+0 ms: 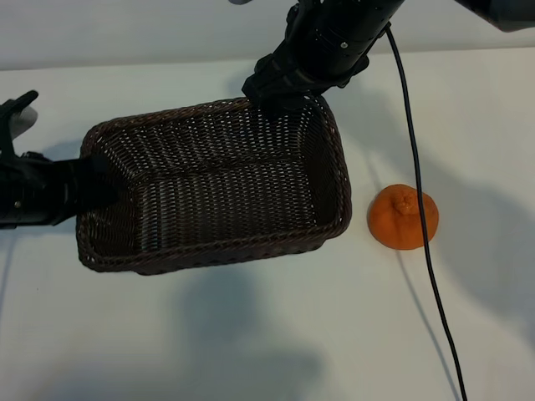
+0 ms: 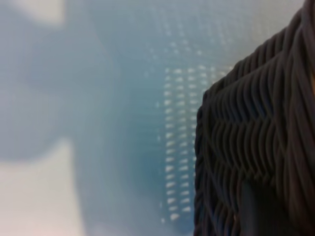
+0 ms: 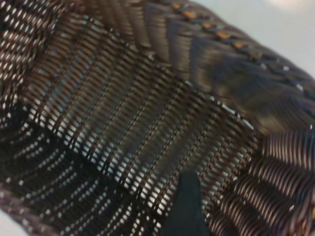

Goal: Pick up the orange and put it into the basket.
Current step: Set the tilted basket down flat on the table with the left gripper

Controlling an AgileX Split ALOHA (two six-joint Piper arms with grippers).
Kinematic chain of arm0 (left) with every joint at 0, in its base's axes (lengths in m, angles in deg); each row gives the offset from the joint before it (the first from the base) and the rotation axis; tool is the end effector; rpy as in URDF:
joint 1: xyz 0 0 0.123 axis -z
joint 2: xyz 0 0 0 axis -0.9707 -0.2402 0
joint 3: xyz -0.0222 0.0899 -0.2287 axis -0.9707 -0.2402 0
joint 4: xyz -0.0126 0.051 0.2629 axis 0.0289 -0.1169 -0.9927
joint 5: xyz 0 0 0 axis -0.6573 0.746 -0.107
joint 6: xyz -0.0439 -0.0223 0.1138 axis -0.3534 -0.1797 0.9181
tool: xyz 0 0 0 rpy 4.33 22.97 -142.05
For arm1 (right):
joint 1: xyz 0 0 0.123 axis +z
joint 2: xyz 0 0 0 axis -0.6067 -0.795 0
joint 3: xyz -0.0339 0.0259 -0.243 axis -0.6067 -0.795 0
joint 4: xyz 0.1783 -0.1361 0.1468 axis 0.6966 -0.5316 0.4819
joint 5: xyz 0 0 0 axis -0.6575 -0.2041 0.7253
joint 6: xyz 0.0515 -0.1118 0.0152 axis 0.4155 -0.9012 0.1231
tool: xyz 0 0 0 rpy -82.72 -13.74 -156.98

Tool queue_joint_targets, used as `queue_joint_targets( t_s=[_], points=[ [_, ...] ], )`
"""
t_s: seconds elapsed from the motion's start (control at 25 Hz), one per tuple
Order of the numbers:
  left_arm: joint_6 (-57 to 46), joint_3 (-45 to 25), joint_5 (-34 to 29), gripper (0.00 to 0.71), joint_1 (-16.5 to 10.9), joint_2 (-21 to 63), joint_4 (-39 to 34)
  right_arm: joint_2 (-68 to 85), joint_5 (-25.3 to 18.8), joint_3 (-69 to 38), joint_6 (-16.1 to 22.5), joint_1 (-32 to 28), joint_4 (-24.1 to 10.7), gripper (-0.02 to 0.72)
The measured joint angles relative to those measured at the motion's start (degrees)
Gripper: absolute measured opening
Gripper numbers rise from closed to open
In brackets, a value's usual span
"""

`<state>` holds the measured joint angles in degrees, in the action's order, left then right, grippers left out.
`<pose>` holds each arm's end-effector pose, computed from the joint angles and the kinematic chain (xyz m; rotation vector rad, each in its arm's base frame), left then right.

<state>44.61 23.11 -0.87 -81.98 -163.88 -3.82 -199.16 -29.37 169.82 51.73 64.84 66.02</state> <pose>0.2957 -0.0174 0.1005 -0.3652 2.5501 -0.5804 0.3829 0.2213 0.2468 -0.7060 2.6158 0.3565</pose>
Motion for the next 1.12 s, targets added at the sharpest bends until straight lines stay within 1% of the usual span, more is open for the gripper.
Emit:
queue_joint_targets(
  t_s=[0.28, 0.48, 0.8, 1.12],
  points=[
    [-0.9, 7.2, -2.2, 0.154, 0.0, -7.0, -4.8, 0.0, 0.0, 0.0, 0.0, 0.0, 0.0, 0.595],
    [-1.1, 11.7, -3.3, 0.154, 0.0, -11.0, -5.2, 0.0, 0.0, 0.0, 0.0, 0.0, 0.0, 0.595],
    [-1.2, 15.0, -3.6, 0.154, 0.0, -14.5, -5.3, 0.0, 0.0, 0.0, 0.0, 0.0, 0.0, 0.595],
    [-1.2, 15.5, -3.7, 0.153, 0.0, -16.2, -5.3, 0.0, 0.4, 0.0, 0.0, 0.0, 0.0, 0.595]
  ],
)
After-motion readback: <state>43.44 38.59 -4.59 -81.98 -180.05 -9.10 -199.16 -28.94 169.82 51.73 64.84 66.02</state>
